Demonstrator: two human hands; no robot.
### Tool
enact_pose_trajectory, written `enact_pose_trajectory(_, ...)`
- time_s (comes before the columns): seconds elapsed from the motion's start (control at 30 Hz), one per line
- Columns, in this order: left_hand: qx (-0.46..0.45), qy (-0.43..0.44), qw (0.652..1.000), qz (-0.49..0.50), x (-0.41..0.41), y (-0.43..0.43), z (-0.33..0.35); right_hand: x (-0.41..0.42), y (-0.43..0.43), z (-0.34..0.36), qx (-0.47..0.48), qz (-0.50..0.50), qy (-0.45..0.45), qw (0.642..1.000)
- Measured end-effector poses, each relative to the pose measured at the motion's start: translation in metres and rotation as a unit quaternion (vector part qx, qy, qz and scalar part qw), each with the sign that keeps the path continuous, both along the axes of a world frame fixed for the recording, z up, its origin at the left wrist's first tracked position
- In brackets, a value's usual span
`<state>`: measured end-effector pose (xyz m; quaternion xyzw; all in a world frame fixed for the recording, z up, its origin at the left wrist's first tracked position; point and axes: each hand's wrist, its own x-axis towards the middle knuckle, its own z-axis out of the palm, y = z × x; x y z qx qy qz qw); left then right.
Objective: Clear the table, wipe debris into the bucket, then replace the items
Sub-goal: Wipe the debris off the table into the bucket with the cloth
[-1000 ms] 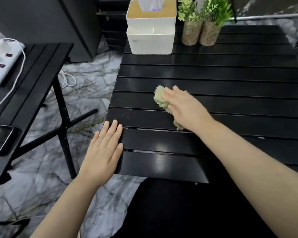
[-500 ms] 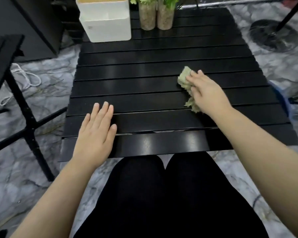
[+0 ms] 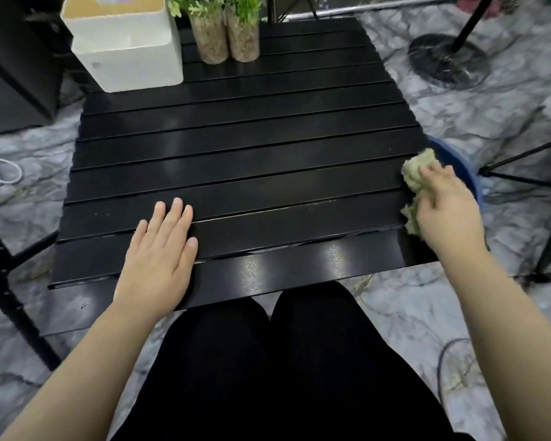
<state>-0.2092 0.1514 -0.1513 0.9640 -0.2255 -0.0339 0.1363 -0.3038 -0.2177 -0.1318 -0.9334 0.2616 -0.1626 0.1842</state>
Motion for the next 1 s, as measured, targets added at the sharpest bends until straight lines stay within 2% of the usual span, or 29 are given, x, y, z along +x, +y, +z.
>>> enact_pose_trajectory(0.07,0.0,0.004,1.0,0.014,-0.001,-0.003,0.002,0.003,0.022,-0.003,0.0,-0.006,-0.017,1.0)
enact_pose_trajectory(0.2,-0.02,0.003,1.0,0.008,0.004,-0.038,0.01,-0.004,0.13,-0.014,-0.034,0.197,-0.065,0.978)
enact_pose_trajectory(0.27,-0.027,-0.004,0.999,-0.027,0.011,-0.068,0.013,-0.015,0.137,-0.014,-0.032,0.253,-0.045,0.966)
enact_pose_trajectory(0.33,-0.027,-0.004,0.998,-0.057,0.016,-0.093,0.013,-0.025,0.092,-0.013,-0.034,0.199,-0.041,0.979)
enact_pose_trajectory(0.4,-0.018,0.001,0.997,-0.074,0.017,-0.105,0.009,-0.037,0.038,-0.009,-0.016,0.06,-0.023,0.998)
enact_pose_trajectory(0.5,0.004,-0.001,0.997,-0.08,0.016,-0.107,-0.001,-0.041,-0.003,-0.007,-0.01,-0.081,0.02,0.996)
enact_pose_trajectory(0.57,0.012,-0.009,0.996,-0.083,0.017,-0.106,-0.005,-0.028,0.018,-0.007,-0.023,-0.081,0.014,0.996)
enact_pose_trajectory(0.67,0.008,-0.013,0.996,-0.084,0.018,-0.105,-0.008,-0.012,0.087,-0.014,-0.049,0.063,-0.017,0.997)
enact_pose_trajectory(0.73,0.004,-0.013,0.996,-0.083,0.017,-0.104,-0.007,-0.015,0.121,-0.018,-0.05,0.165,-0.001,0.985)
enact_pose_trajectory(0.8,-0.005,-0.007,0.997,-0.082,0.016,-0.105,-0.006,-0.02,0.109,-0.02,-0.049,0.197,-0.004,0.979)
enact_pose_trajectory(0.87,-0.02,0.0,0.996,-0.085,0.017,-0.105,-0.005,-0.019,0.067,-0.02,-0.067,0.153,-0.002,0.986)
enact_pose_trajectory(0.93,-0.05,0.009,0.995,-0.085,0.024,-0.102,0.0,-0.006,0.015,-0.018,-0.074,0.049,0.024,0.996)
enact_pose_trajectory(1.0,-0.088,0.002,0.994,-0.068,0.046,-0.095,0.007,0.019,-0.021,-0.012,-0.034,-0.059,0.043,0.997)
